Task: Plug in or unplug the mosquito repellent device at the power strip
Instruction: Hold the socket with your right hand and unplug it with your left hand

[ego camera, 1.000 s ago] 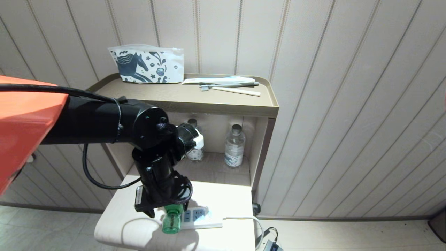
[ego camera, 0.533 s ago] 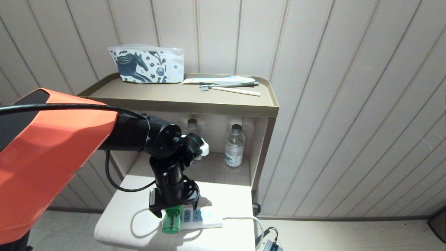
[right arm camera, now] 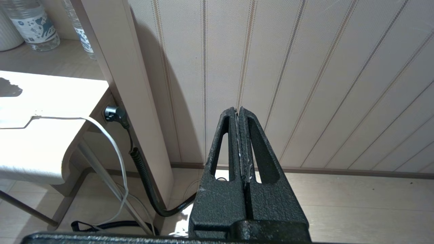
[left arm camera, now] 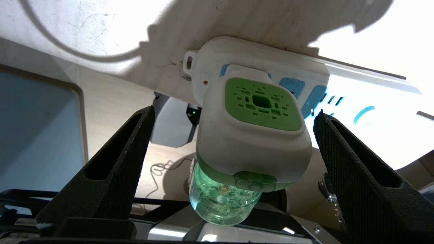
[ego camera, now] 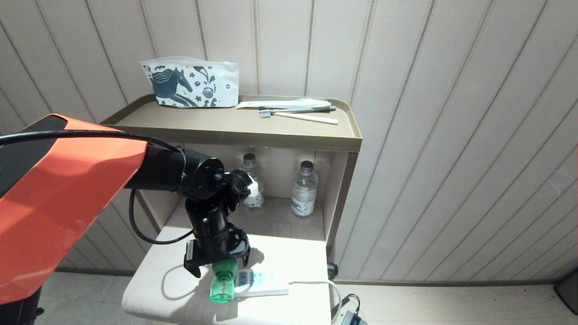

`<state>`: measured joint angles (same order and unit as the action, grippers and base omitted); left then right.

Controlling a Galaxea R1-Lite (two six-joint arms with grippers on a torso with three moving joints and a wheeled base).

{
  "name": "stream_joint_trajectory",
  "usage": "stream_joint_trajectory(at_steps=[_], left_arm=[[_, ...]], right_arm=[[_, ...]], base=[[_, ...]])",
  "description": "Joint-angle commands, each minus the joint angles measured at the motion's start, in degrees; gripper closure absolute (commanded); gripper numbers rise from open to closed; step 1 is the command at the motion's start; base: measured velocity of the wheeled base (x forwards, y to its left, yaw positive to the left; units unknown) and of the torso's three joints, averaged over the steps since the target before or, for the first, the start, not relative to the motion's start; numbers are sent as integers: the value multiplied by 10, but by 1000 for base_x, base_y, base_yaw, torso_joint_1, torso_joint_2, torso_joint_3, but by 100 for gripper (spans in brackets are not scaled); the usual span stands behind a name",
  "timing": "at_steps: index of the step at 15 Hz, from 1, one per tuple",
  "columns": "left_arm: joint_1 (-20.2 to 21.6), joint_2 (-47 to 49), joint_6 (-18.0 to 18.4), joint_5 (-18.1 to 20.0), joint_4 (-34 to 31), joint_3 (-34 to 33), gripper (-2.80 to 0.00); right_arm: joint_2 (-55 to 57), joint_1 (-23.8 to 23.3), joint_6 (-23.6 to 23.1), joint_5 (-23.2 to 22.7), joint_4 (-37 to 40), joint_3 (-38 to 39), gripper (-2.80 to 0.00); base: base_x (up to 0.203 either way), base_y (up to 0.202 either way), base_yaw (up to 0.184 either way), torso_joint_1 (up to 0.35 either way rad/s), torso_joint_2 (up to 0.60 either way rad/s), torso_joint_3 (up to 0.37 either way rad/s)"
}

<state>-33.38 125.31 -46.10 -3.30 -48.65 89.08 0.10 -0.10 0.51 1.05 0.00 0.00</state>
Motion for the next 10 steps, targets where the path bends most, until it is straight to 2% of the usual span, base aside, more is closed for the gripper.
stream_joint_trajectory(at_steps=[1,10], left_arm=[[-1,3,-3,6,-2,-3,-280],[-5,11,7,10,-1,2,-280]], right_arm=[[1,0,-1,0,0,0,0],[1,0,0,0,0,0,0]], base=[[0,0,0,0,0,0],[0,0,0,0,0,0]])
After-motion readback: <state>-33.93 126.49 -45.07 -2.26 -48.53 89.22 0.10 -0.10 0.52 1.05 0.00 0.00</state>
